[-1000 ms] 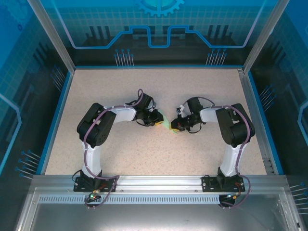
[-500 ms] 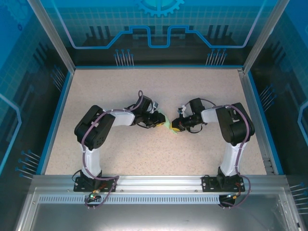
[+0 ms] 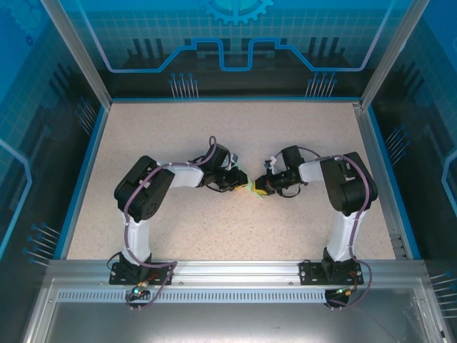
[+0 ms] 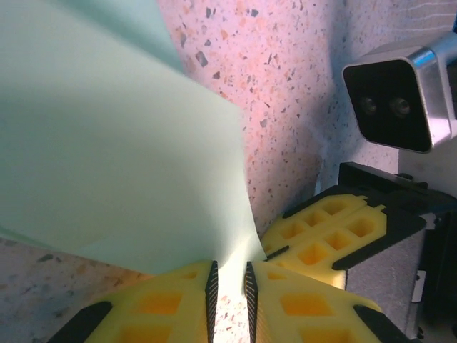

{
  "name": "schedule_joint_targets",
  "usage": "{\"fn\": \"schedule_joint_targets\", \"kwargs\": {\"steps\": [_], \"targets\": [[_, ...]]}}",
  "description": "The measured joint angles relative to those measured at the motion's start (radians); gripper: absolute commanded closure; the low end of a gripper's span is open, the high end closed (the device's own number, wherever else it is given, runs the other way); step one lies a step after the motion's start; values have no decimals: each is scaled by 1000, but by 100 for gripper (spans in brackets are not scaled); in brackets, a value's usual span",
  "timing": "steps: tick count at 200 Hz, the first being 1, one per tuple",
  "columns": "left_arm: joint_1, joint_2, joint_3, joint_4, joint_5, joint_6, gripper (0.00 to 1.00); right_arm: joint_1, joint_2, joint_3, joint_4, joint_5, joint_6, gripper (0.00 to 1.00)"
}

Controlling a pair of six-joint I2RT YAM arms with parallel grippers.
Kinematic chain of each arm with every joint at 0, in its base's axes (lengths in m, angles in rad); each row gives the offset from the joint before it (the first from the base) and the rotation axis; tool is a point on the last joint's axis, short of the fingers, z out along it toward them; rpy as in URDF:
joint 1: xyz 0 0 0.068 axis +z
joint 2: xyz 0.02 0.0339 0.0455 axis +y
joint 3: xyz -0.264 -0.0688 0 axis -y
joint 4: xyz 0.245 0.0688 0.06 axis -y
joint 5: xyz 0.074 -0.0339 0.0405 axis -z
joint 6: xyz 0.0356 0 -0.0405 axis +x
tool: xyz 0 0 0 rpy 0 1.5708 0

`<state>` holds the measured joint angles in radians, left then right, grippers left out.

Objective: Fold a paper plane with a square sheet of paper (pick it up from the middle)
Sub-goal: Fold the wing for the fifth time at the center of the table.

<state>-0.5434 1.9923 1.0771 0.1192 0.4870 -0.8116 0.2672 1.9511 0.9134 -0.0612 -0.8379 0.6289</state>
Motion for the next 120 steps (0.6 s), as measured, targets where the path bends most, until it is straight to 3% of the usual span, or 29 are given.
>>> {"fn": "schedule_joint_targets", "kwargs": {"steps": [74, 120], "targets": [[0, 33, 67, -103, -18, 2, 81, -2, 4, 4, -5, -5, 0, 100], [-3, 45, 111, -179, -32, 3, 82, 0, 3, 25, -47, 2, -8, 88]]}}
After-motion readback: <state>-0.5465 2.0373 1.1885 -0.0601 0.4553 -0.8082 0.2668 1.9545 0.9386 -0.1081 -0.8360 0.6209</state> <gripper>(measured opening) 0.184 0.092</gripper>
